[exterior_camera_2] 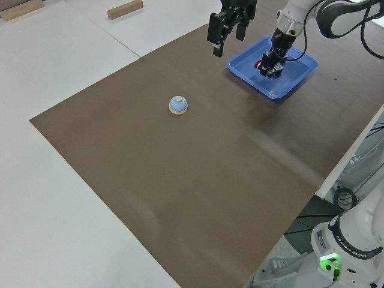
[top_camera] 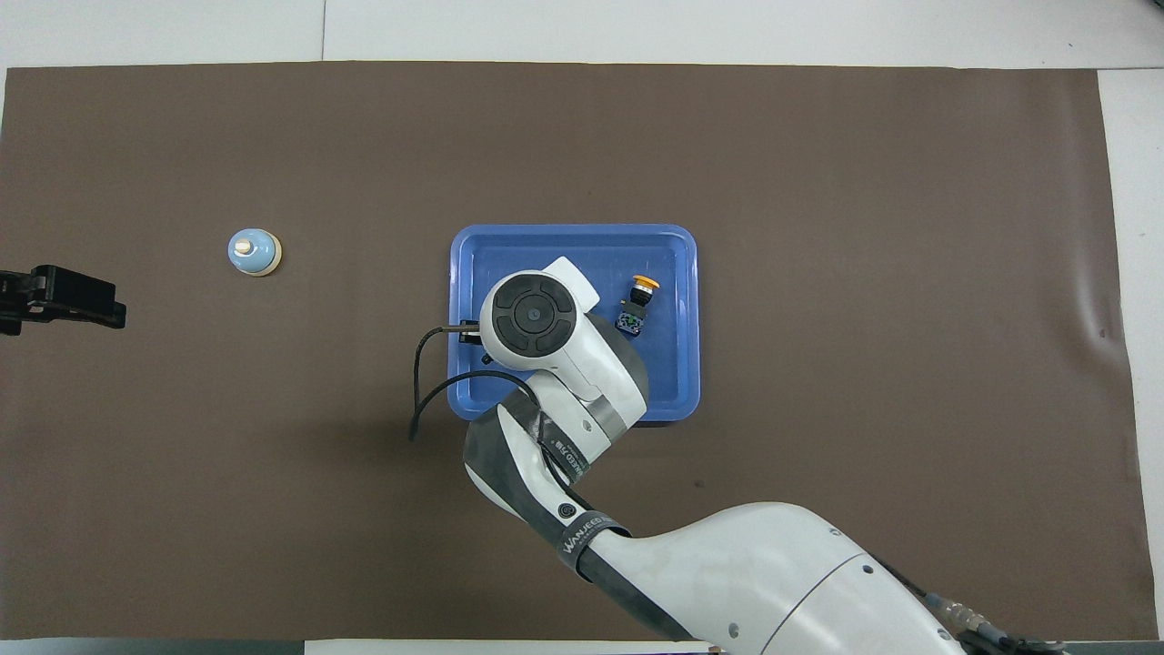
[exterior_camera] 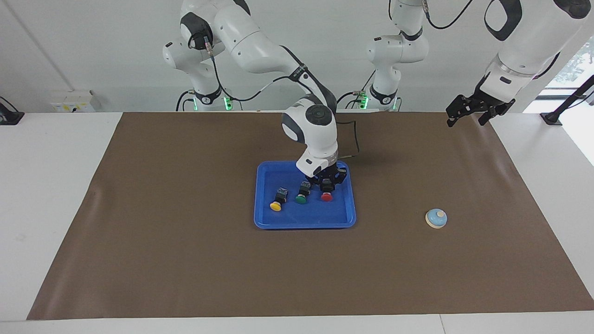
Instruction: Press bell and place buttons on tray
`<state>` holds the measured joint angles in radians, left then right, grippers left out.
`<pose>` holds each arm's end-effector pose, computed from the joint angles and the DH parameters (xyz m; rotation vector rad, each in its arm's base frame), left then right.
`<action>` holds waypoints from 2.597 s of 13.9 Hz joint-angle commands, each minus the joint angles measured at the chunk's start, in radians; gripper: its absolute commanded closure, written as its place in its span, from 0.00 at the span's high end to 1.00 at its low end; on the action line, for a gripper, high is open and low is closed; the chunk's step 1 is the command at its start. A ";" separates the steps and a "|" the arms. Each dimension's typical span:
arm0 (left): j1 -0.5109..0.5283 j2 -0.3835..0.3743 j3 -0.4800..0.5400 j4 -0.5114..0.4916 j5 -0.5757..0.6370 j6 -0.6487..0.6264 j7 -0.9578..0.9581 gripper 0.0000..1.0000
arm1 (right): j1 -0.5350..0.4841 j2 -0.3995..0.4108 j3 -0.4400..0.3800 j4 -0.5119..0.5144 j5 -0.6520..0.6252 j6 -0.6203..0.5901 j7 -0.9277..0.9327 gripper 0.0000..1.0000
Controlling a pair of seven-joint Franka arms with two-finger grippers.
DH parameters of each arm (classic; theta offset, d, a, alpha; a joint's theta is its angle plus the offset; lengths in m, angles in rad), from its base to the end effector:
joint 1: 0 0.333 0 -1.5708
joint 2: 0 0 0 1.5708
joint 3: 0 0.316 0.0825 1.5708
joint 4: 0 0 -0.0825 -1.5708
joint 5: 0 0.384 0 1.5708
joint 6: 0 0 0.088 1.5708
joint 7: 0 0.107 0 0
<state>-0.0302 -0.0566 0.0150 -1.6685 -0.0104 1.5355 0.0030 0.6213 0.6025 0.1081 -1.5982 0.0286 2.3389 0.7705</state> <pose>0.5311 -0.0090 0.6064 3.1284 -0.0285 -0.1197 0.5349 0.4638 0.2953 -2.9823 0.1235 -0.0712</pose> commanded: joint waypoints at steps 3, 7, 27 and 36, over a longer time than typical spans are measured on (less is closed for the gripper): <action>0.007 -0.002 -0.004 0.009 0.010 -0.011 0.000 1.00 | 0.003 -0.021 -0.004 0.007 -0.001 -0.044 0.041 0.99; 0.007 -0.002 -0.004 0.009 0.010 -0.011 0.000 1.00 | 0.000 -0.012 -0.002 0.151 0.001 -0.263 0.104 1.00; 0.007 -0.002 -0.004 0.009 0.010 -0.011 0.000 1.00 | -0.589 -0.317 -0.010 0.213 -0.022 -0.719 -0.690 1.00; 0.007 -0.002 -0.004 0.009 0.010 -0.011 0.000 1.00 | -0.736 -0.655 -0.016 -0.074 -0.064 -0.760 -0.843 1.00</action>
<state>-0.0302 -0.0566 0.0150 -1.6685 -0.0104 1.5355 0.0030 -0.0946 0.0411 0.0845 -1.5619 -0.0265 1.5690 -0.0544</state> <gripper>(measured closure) 0.000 0.000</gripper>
